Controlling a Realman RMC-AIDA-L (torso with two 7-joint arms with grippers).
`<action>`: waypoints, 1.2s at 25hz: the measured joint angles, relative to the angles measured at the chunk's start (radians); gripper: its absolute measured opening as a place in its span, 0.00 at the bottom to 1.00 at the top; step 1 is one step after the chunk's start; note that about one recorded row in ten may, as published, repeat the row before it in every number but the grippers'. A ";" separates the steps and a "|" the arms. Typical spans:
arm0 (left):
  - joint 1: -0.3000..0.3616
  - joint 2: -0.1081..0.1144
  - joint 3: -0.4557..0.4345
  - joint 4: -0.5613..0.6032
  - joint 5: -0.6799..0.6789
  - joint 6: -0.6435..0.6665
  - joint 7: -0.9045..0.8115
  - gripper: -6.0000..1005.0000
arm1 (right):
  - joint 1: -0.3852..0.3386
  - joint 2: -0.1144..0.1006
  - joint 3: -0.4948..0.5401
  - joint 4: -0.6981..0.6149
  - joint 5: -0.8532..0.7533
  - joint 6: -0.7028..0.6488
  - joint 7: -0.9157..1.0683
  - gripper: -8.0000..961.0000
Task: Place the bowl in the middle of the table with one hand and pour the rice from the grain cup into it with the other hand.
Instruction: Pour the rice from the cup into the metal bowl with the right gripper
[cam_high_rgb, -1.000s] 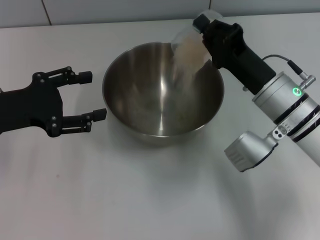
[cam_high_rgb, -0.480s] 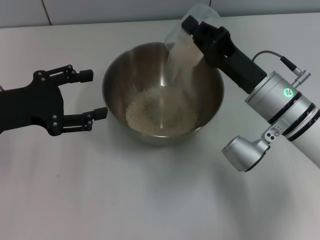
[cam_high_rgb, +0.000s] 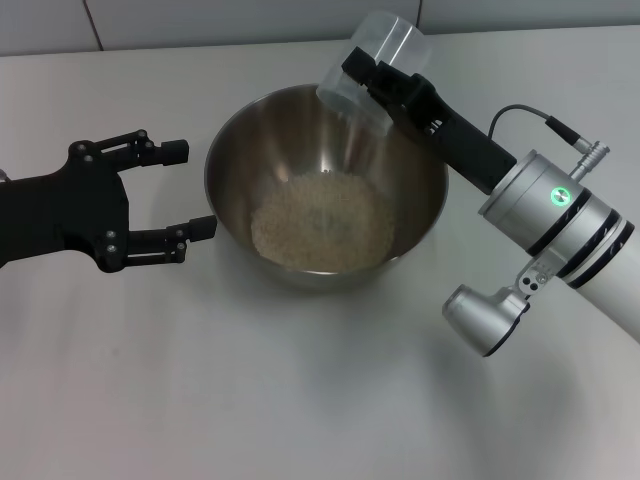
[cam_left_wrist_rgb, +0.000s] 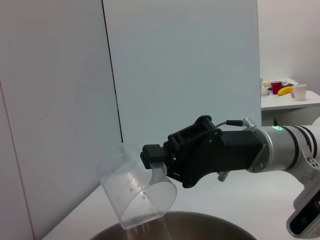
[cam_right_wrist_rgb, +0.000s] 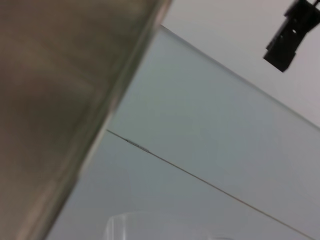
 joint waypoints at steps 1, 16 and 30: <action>0.000 0.000 0.000 0.000 0.000 0.000 0.000 0.82 | 0.000 0.000 -0.001 0.000 -0.001 0.000 -0.011 0.02; 0.000 0.000 -0.003 0.002 -0.002 -0.002 0.000 0.82 | -0.012 0.003 -0.002 0.015 0.001 0.008 -0.043 0.02; -0.003 0.000 -0.006 0.002 -0.016 -0.004 0.000 0.82 | -0.091 0.007 0.001 0.167 0.175 0.011 0.359 0.02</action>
